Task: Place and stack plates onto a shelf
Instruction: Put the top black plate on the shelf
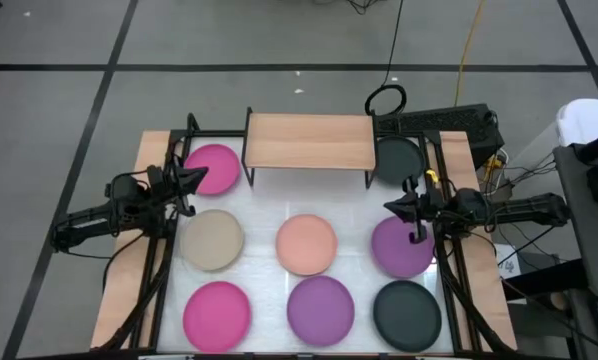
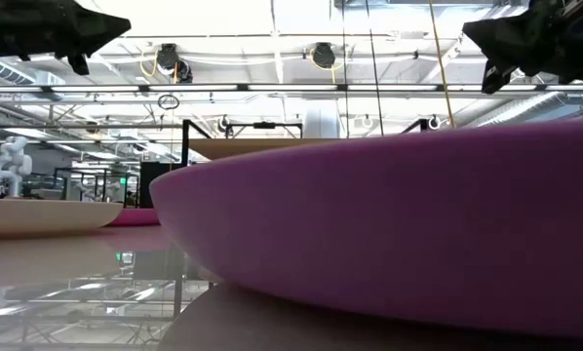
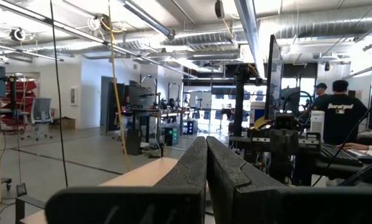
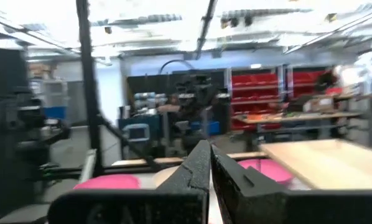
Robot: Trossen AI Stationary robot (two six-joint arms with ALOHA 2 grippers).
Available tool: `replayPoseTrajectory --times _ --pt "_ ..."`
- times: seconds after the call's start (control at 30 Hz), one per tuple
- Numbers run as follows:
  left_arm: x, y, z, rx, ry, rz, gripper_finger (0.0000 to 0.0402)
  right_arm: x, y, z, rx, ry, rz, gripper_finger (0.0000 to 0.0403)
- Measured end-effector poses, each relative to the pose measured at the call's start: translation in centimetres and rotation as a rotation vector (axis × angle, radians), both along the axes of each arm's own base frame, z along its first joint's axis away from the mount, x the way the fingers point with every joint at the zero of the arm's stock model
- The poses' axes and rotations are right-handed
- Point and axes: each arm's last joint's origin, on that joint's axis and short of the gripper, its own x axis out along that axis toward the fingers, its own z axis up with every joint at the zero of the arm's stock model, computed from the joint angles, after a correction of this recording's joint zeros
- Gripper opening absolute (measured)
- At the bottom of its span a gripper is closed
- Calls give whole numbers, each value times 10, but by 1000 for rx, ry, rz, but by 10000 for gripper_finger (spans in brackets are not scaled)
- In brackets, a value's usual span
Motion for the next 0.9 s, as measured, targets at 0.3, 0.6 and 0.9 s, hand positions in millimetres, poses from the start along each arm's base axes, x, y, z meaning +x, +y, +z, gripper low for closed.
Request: replayPoseTrajectory --times 0.3,0.6,0.9 --pt "0 0 0 0 0 0 4 0 -5 -1 -34 18 -196 0" --pt "0 0 0 0 0 0 4 9 -4 19 -75 185 -193 3" --pt "0 0 0 0 0 0 4 41 11 56 -82 371 -40 90"
